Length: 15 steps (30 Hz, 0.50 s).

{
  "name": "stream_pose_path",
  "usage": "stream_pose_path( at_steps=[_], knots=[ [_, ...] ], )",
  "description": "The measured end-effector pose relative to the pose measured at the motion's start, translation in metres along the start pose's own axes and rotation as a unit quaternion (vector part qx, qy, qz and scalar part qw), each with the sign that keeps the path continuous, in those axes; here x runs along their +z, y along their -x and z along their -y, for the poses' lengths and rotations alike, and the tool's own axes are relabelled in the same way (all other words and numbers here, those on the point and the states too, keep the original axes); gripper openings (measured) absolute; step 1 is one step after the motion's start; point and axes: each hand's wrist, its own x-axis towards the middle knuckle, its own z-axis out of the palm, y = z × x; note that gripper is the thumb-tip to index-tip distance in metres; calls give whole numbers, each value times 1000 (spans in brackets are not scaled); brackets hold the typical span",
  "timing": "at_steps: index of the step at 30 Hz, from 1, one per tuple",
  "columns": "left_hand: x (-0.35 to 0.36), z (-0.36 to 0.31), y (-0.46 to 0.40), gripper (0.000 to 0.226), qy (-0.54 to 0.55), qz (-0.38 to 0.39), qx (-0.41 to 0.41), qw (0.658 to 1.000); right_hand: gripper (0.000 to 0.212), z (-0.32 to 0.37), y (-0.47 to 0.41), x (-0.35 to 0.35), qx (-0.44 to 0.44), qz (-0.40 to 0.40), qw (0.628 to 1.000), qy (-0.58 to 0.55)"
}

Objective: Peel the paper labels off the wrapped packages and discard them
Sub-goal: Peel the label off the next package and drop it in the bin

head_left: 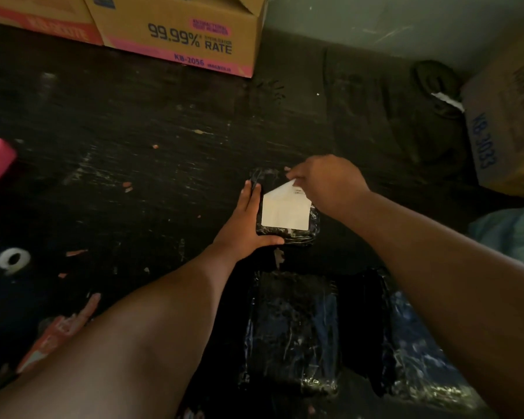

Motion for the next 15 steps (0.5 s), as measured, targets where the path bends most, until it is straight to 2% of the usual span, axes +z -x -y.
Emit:
stream_pose_path(
  at_steps=[6, 15],
  knots=[
    [-2, 0, 0, 134, 6, -1, -5, 1000, 23, 4, 9, -8, 16, -1, 999, -36],
    [-2, -3, 0, 134, -6, 0, -22, 1000, 26, 2, 43, -28, 5, -11, 999, -39]
  ],
)
